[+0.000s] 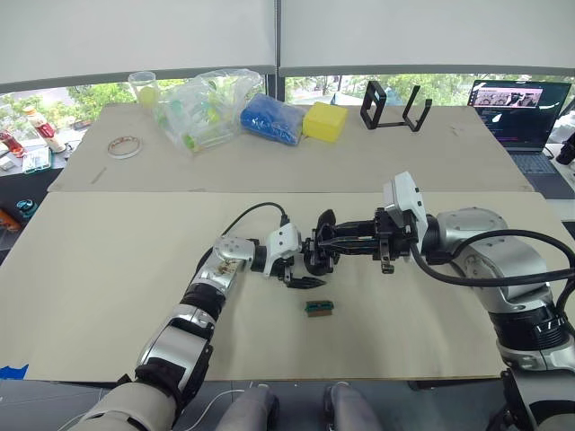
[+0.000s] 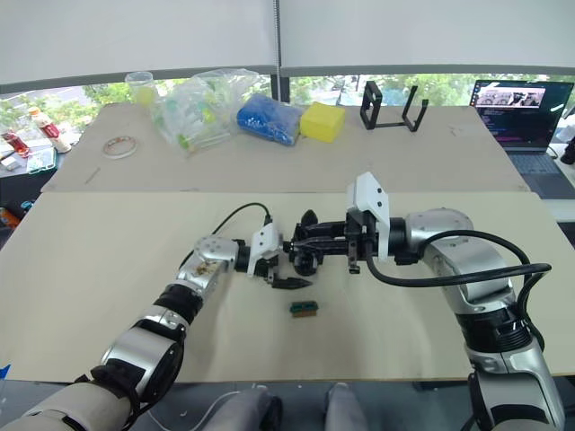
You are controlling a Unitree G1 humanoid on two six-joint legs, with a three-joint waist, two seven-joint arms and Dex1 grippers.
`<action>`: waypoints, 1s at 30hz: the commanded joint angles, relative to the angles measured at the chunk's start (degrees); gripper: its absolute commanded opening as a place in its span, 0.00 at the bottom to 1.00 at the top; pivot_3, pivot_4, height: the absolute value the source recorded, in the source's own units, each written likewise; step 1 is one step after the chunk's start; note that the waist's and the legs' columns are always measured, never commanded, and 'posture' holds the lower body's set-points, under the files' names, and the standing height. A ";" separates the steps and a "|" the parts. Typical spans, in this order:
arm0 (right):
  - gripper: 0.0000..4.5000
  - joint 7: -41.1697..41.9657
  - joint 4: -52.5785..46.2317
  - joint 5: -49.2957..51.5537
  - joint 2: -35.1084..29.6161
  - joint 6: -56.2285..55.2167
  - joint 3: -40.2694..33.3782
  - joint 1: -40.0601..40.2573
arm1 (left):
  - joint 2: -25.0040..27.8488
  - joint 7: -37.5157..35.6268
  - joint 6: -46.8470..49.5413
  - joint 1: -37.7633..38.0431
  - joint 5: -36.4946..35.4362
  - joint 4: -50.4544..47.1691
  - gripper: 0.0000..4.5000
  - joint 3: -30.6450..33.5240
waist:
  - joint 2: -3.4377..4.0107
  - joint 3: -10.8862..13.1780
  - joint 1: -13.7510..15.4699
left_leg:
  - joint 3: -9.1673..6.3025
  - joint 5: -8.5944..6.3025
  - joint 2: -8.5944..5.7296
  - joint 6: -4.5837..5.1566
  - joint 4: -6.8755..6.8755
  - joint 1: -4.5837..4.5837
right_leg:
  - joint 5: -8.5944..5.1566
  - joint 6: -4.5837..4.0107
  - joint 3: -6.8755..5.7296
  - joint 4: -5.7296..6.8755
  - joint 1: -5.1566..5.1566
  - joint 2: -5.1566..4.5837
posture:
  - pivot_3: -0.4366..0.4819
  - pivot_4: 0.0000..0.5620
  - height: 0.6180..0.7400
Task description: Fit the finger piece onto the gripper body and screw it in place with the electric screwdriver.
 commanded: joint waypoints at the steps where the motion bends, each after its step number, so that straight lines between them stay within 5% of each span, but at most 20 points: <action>1: 0.07 0.64 -1.00 -0.12 0.10 -1.88 -1.11 -0.47 | -0.79 -0.52 -0.81 -2.11 -1.37 -0.10 0.51 0.97 | 0.00 0.00 0.02 | 0.00 0.00 0.00 0.00 0.00 0.00 | 0.00 0.00 -0.01 0.00 0.00 0.00 | 0.48 0.27 1.00; 30: 0.07 6.78 12.92 -7.23 5.14 -13.83 1.76 -1.36 | -1.42 4.78 -6.03 -5.08 0.43 8.22 0.51 1.67 | 0.00 0.00 -0.33 | 0.01 0.00 -0.01 0.00 0.07 0.00 | 0.00 0.00 -0.02 0.03 0.00 0.02 | 0.48 0.27 1.00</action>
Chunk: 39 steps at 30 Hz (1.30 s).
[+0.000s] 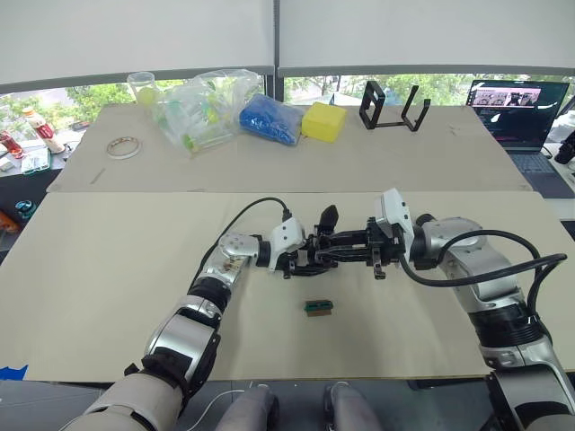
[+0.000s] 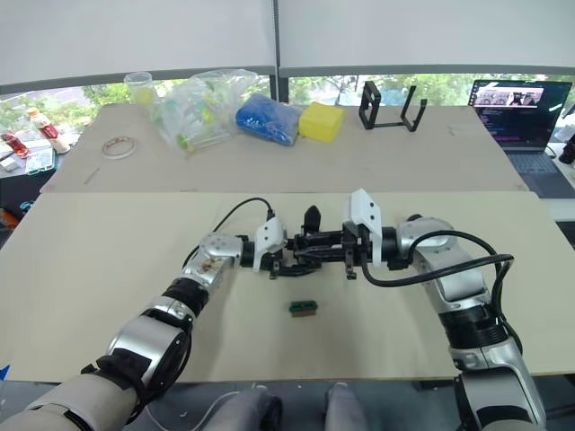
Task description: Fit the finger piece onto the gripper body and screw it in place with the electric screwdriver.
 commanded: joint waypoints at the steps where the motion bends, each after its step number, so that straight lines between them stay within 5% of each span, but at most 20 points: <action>1: 0.07 1.04 1.10 -0.44 0.48 -2.49 -0.76 -1.84 | 0.40 -0.16 -0.87 -1.03 -0.13 -0.77 0.51 0.87 | 0.00 0.00 -0.08 | 0.00 0.00 0.00 0.00 0.00 0.00 | 0.00 0.00 0.00 0.00 0.00 0.00 | 0.48 0.27 1.00; 39: 0.07 1.60 4.00 -2.00 2.16 -0.64 0.04 -3.20 | 1.29 -1.48 -0.40 0.56 -0.18 -3.70 0.51 0.68 | 0.00 0.00 -0.92 | 0.00 0.00 0.01 -0.01 -0.07 0.00 | 0.00 0.00 0.02 0.03 -0.04 0.00 | 0.48 0.27 1.00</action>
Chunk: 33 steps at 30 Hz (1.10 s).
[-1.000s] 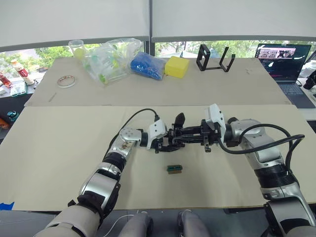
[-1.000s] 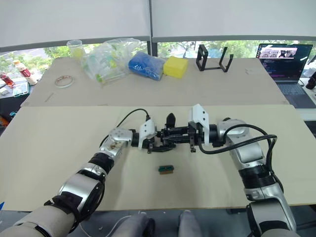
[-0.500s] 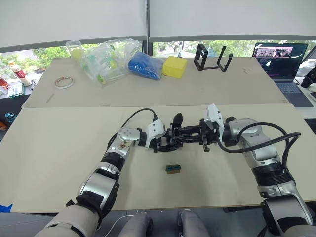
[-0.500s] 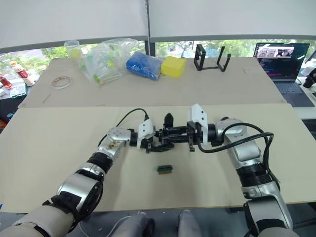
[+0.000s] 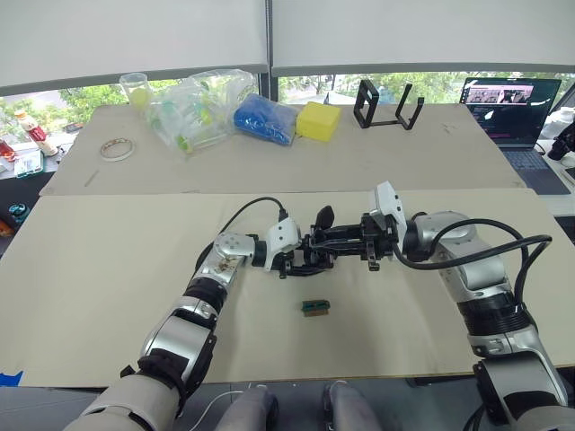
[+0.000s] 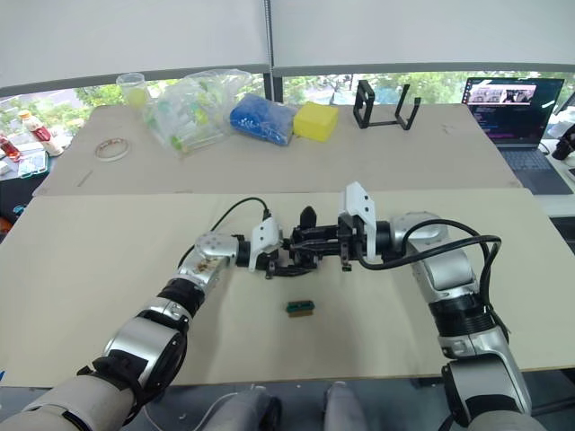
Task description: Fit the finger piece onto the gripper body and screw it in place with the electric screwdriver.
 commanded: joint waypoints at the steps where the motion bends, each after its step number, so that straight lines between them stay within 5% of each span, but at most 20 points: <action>1: 0.07 0.65 0.62 -1.29 -0.45 -1.44 0.40 0.13 | 0.10 -0.02 -0.36 -0.21 -0.30 -2.25 0.51 0.49 | 0.00 0.00 0.00 | 0.00 0.00 0.00 0.00 0.00 0.00 | 0.00 0.00 -0.01 0.00 0.00 0.00 | 0.48 0.27 1.00; 33: 0.07 2.47 9.98 -2.69 0.73 -5.35 0.58 3.13 | 0.69 0.10 -0.09 -0.70 -0.53 -2.18 0.51 1.02 | 0.00 -0.02 -0.05 | 0.00 0.00 0.00 0.00 0.03 0.09 | 0.00 0.00 0.01 -0.01 0.05 0.01 | 0.48 0.27 1.00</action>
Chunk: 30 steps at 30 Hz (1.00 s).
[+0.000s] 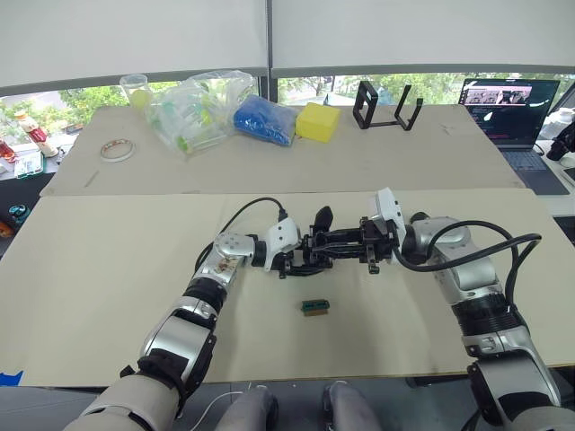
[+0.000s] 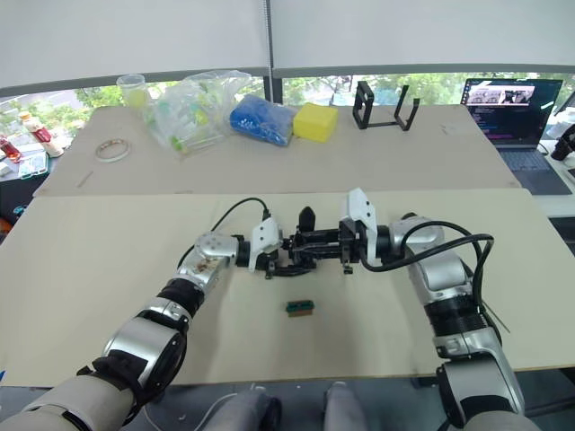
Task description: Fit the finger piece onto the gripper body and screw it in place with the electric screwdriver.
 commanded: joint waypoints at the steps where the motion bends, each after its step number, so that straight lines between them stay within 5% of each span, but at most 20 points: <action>1: 0.07 0.63 3.37 -2.55 -0.95 1.34 1.65 2.19 | 0.65 -0.33 -0.26 -0.69 -0.76 -2.26 0.51 1.02 | 0.00 0.00 0.00 | 0.00 0.00 0.00 0.00 0.00 0.00 | 0.00 0.00 0.00 0.00 0.00 0.00 | 0.48 0.27 1.00; 8: 0.07 6.27 7.89 -3.68 -1.52 5.21 6.13 -0.76 | 1.08 -0.80 0.00 -0.47 -0.83 -3.07 0.51 1.01 | 0.00 -0.02 -0.04 | 0.00 0.00 0.00 0.00 -0.01 0.02 | 0.00 0.00 0.00 0.00 0.00 0.00 | 0.48 0.27 1.00; 16: 0.07 3.60 14.15 -6.13 0.40 4.82 7.44 -3.63 | 1.39 -0.85 0.45 -0.13 -0.89 -3.97 0.51 1.05 | -0.04 -0.33 -0.14 | 0.00 0.00 0.01 -0.01 -0.06 0.10 | 0.00 0.00 0.04 -0.01 0.03 -0.01 | 0.48 0.27 1.00; 30: 0.07 1.45 11.32 -6.57 -0.71 1.12 7.04 -0.04 | 1.60 -0.79 0.91 0.61 -1.05 -5.45 0.51 0.90 | 0.01 -0.80 -0.11 | -0.01 -0.03 0.00 -0.04 -0.26 0.49 | 0.00 0.00 0.20 -0.03 0.19 0.00 | 0.48 0.27 1.00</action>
